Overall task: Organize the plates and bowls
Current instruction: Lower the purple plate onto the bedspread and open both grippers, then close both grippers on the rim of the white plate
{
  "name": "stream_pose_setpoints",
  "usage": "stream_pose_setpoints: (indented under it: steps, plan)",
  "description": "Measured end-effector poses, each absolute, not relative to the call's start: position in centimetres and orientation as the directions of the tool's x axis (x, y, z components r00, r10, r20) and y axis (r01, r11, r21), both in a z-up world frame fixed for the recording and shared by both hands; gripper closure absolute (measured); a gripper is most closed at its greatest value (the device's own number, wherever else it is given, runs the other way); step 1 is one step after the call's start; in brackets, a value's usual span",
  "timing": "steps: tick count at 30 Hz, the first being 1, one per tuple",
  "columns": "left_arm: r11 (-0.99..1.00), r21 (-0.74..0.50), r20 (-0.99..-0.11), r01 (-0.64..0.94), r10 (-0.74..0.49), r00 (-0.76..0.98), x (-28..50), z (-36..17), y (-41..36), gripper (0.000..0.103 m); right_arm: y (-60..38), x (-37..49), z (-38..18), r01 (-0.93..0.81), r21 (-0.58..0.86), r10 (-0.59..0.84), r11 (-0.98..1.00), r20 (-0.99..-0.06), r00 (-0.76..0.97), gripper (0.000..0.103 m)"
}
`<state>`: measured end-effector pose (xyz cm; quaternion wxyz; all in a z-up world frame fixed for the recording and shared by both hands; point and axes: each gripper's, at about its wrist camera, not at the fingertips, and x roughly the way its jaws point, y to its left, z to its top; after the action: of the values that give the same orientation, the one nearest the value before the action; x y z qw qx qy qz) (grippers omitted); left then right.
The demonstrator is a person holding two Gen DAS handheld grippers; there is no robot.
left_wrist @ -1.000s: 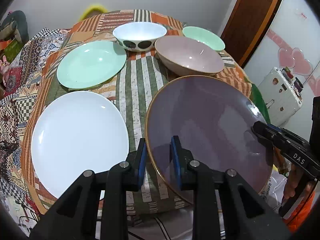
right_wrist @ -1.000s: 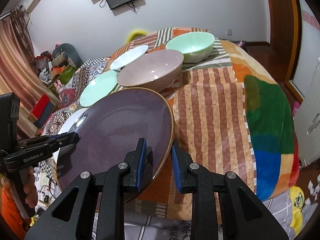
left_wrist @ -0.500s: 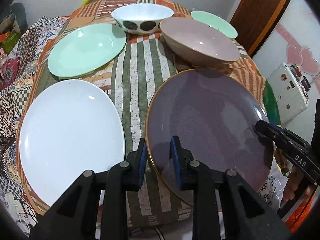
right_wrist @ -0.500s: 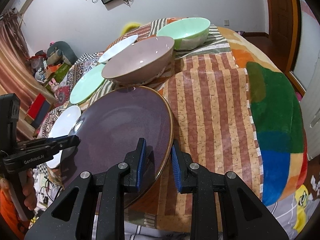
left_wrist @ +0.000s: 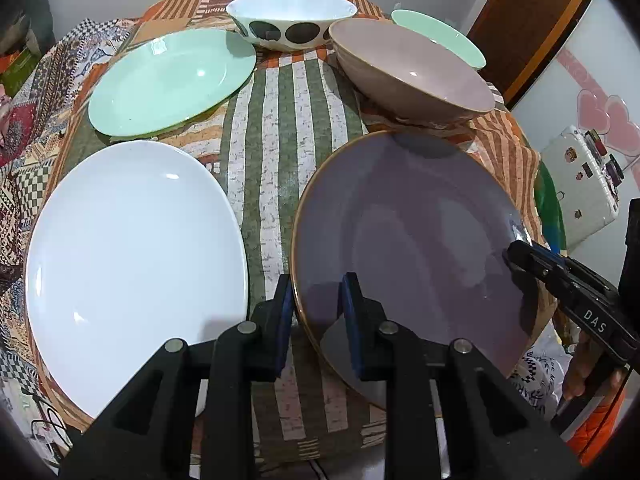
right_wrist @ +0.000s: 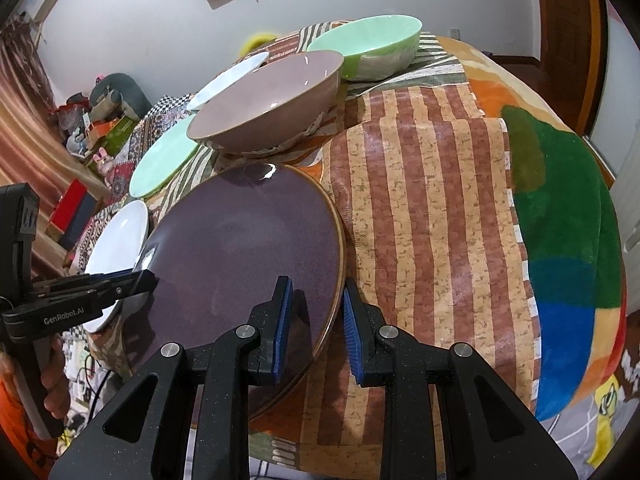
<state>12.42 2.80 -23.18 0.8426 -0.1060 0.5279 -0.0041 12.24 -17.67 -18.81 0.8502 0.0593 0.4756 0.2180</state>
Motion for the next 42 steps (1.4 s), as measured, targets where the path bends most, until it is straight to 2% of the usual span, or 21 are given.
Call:
stream_pose_setpoints:
  steps: [9,17,22,25,26,27,29,31,32,36,42]
  plan:
    - [0.991,-0.113,-0.830,-0.071,-0.055,0.555,10.7,-19.2,2.1,0.078,-18.8,11.8,-17.1,-0.307,0.287,0.408,0.907,-0.773,0.486,0.080]
    - [0.993,-0.113,-0.744,-0.039,-0.059,0.665,8.1,-14.8,1.3,0.076,-18.0,10.1,-13.6,-0.352,0.270,0.431,0.896,-0.717,0.547,0.078]
    - [0.993,-0.107,-0.669,-0.049,-0.035,0.742,5.9,-12.1,1.4,0.052,-16.9,9.1,-11.2,-0.392,0.248,0.451,0.886,-0.663,0.598,0.063]
    - [0.992,-0.105,-0.625,-0.067,-0.014,0.780,4.4,-10.5,2.1,0.046,-16.2,8.8,-10.1,-0.415,0.237,0.464,0.878,-0.634,0.619,0.059]
    - [0.992,-0.109,-0.617,-0.070,-0.012,0.787,4.1,-10.2,2.3,0.045,-15.9,8.6,-9.7,-0.421,0.235,0.468,0.876,-0.624,0.626,0.054]
    - [0.990,-0.113,-0.602,-0.079,-0.005,0.799,3.5,-9.8,2.6,0.040,-15.8,8.5,-9.6,-0.424,0.233,0.470,0.875,-0.617,0.631,0.048]
    - [0.989,-0.110,-0.575,-0.098,0.017,0.818,2.6,-9.2,3.3,0.030,-15.2,8.2,-9.1,-0.431,0.225,0.473,0.874,-0.598,0.647,0.044]
    - [0.986,-0.106,-0.553,-0.129,0.050,0.832,1.7,-8.7,4.0,0.010,-14.6,7.9,-8.7,-0.445,0.218,0.482,0.868,-0.584,0.653,0.040]
    - [0.983,-0.107,-0.538,-0.150,0.069,0.840,1.2,-8.5,4.5,0.006,-14.1,7.9,-8.5,-0.452,0.216,0.486,0.866,-0.578,0.655,0.037]
    - [0.974,-0.109,-0.517,-0.196,0.113,0.848,-0.1,-8.1,6.4,0.004,-12.9,7.5,-8.1,-0.469,0.216,0.503,0.856,-0.558,0.660,0.027]
    - [0.959,-0.111,-0.536,-0.261,0.164,0.828,-1.0,-8.9,9.8,0.004,-10.3,7.6,-8.2,-0.505,0.222,0.534,0.834,-0.559,0.634,0.025]
